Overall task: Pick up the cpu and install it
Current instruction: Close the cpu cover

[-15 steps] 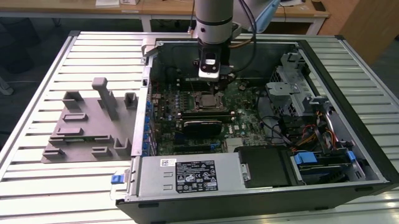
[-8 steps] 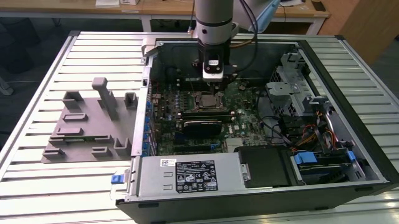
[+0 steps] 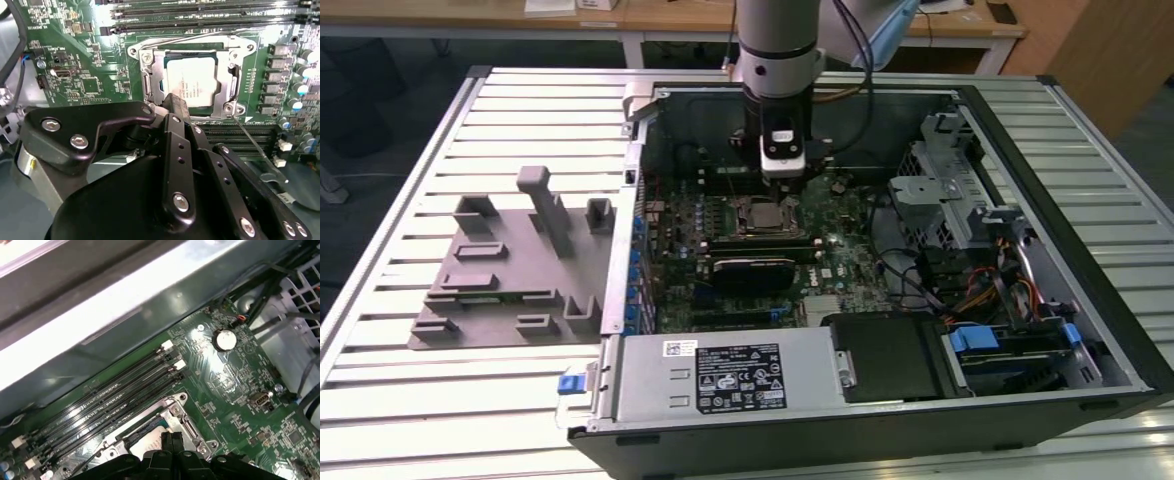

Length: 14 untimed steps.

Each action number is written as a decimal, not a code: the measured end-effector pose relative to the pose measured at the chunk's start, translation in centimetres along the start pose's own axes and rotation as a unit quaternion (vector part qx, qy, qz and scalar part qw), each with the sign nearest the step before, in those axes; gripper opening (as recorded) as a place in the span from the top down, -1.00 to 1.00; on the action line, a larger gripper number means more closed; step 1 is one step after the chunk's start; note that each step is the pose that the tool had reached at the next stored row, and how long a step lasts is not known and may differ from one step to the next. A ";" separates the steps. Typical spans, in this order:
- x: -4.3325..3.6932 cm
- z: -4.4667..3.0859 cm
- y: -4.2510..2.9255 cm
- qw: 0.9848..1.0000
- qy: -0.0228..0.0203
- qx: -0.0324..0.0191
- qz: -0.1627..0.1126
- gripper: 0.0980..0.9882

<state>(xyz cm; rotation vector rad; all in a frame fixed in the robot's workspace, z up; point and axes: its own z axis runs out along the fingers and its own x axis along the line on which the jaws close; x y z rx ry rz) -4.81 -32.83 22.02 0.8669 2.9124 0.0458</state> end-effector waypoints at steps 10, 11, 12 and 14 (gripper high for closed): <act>0.14 0.56 -0.09 0.999 0.003 0.002 -0.046 0.98; 0.14 0.59 -0.09 0.999 0.003 0.002 -0.052 0.98; 0.14 0.62 -0.09 0.998 0.003 0.002 -0.057 0.98; 0.17 0.64 -0.10 0.998 0.003 0.003 -0.066 0.98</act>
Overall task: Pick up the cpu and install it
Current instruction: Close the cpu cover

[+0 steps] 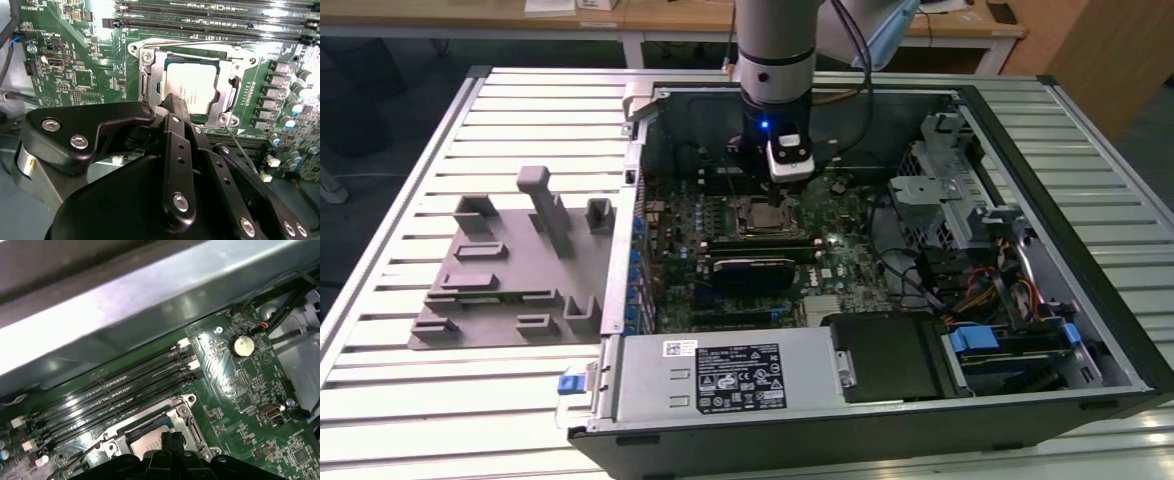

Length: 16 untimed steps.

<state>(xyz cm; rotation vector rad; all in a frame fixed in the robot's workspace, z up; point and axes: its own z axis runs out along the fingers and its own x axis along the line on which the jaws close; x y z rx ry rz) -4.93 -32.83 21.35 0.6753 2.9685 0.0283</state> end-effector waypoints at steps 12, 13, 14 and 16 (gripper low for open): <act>1.03 0.12 -0.64 1.000 -0.004 0.010 -0.026 0.98; 1.04 0.16 -0.65 0.999 -0.003 0.009 -0.032 0.98; 1.04 0.20 -0.66 0.999 -0.003 0.009 -0.038 0.98; 1.04 0.27 -0.66 0.999 -0.003 0.008 -0.053 0.98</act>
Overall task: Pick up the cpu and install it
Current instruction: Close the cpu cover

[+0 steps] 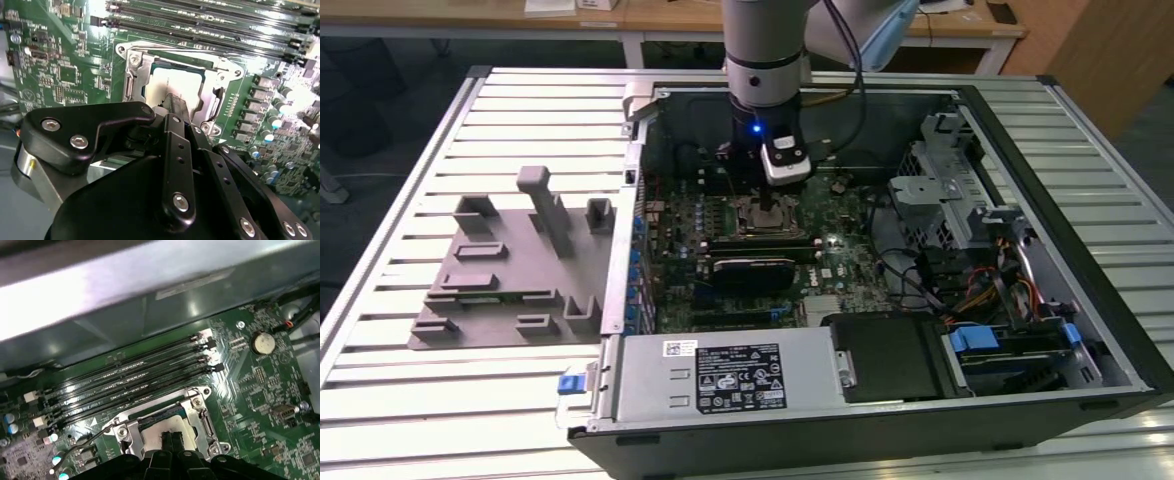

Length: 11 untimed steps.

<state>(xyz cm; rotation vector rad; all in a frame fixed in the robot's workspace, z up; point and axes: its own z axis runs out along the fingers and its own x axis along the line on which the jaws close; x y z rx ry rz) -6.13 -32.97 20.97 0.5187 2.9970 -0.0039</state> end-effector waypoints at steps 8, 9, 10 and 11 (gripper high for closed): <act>0.01 0.08 0.00 0.998 -0.002 0.003 -0.059 0.98; 0.01 0.08 0.00 0.998 -0.002 0.004 -0.065 0.98; 0.03 0.07 -0.01 0.998 -0.003 0.005 -0.069 0.98; 0.04 0.07 -0.02 0.998 -0.003 0.005 -0.069 0.98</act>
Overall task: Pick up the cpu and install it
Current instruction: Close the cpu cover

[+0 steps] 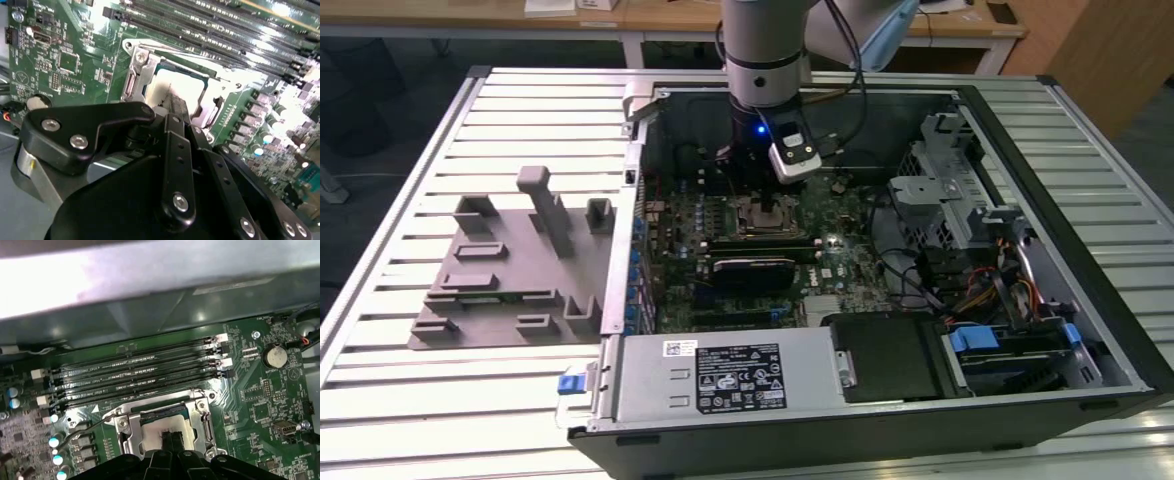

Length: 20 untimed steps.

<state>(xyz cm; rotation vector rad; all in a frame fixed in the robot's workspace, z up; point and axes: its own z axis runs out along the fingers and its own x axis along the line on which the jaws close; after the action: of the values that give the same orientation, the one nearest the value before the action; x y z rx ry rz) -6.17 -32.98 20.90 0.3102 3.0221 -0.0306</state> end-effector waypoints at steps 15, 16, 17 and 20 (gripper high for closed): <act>-0.05 -0.45 0.00 1.000 0.006 0.003 -0.001 0.98; -0.05 -0.41 0.00 1.000 0.010 0.006 -0.003 0.98; -0.05 -0.39 0.00 1.000 0.015 0.009 -0.006 0.98; -0.02 -0.37 -0.02 1.000 0.020 0.013 -0.010 0.98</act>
<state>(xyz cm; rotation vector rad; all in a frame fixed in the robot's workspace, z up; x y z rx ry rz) -6.19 -32.99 21.27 0.2876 3.0666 -0.0647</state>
